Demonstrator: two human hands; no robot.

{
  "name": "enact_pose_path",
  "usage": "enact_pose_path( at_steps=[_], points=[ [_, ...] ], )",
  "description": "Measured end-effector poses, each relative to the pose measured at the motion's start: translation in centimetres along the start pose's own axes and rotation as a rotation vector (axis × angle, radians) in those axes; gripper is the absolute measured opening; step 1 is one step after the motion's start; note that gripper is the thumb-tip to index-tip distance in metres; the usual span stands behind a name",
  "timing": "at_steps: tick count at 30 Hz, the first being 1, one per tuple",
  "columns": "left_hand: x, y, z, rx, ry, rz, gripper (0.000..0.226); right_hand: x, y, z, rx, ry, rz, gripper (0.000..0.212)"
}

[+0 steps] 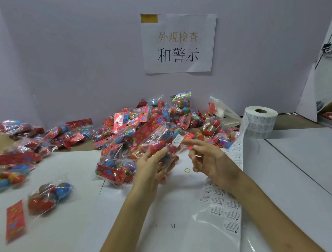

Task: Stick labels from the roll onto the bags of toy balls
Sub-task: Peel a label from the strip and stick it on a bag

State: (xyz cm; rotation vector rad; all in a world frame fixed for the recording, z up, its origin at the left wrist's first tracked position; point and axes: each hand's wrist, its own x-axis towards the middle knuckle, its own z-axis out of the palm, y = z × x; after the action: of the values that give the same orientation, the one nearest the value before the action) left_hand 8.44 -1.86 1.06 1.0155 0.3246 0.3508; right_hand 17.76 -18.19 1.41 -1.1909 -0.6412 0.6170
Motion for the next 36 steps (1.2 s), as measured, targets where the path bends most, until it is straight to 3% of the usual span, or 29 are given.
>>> enact_pose_path(
  at_steps=[36],
  points=[
    [-0.22,0.25,-0.04,-0.049,0.008,0.002,0.035,0.11,0.5,0.43,-0.2,0.003,0.01,0.043]
  ],
)
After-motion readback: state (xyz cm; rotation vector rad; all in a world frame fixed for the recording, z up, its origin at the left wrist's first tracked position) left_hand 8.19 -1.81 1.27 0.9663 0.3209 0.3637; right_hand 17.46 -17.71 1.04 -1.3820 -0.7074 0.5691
